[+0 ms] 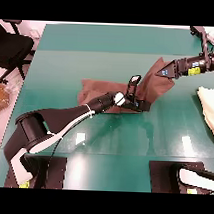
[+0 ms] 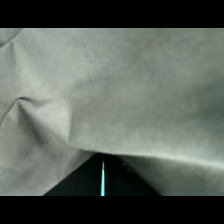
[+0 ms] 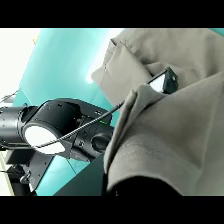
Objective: Fold the shirts.
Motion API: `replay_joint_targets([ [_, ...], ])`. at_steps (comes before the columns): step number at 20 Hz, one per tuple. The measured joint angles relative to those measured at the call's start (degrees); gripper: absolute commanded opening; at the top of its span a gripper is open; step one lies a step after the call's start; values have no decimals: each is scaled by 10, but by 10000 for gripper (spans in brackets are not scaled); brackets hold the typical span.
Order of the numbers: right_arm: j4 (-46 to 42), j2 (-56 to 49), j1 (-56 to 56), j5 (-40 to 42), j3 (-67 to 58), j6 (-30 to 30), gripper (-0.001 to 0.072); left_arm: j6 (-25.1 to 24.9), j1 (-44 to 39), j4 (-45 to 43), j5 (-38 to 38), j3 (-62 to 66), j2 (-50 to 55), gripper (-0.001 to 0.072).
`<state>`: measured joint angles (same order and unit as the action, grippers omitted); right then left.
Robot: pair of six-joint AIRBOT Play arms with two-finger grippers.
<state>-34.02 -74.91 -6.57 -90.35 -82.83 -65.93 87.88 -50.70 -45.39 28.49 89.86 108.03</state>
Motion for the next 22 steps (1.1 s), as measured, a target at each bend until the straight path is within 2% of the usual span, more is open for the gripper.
replay_joint_targets([
  [6,0,0,0,19,0,-1,20,-21,61,-24,90,9,-17,17],
  [12,-1,-3,14,39,0,-1,19,-39,133,-98,147,7,-69,16],
  [16,0,-20,68,59,0,-16,19,-42,194,-157,167,6,-114,17],
  [22,0,-61,175,131,0,-72,19,-44,310,-250,224,6,-176,17],
])
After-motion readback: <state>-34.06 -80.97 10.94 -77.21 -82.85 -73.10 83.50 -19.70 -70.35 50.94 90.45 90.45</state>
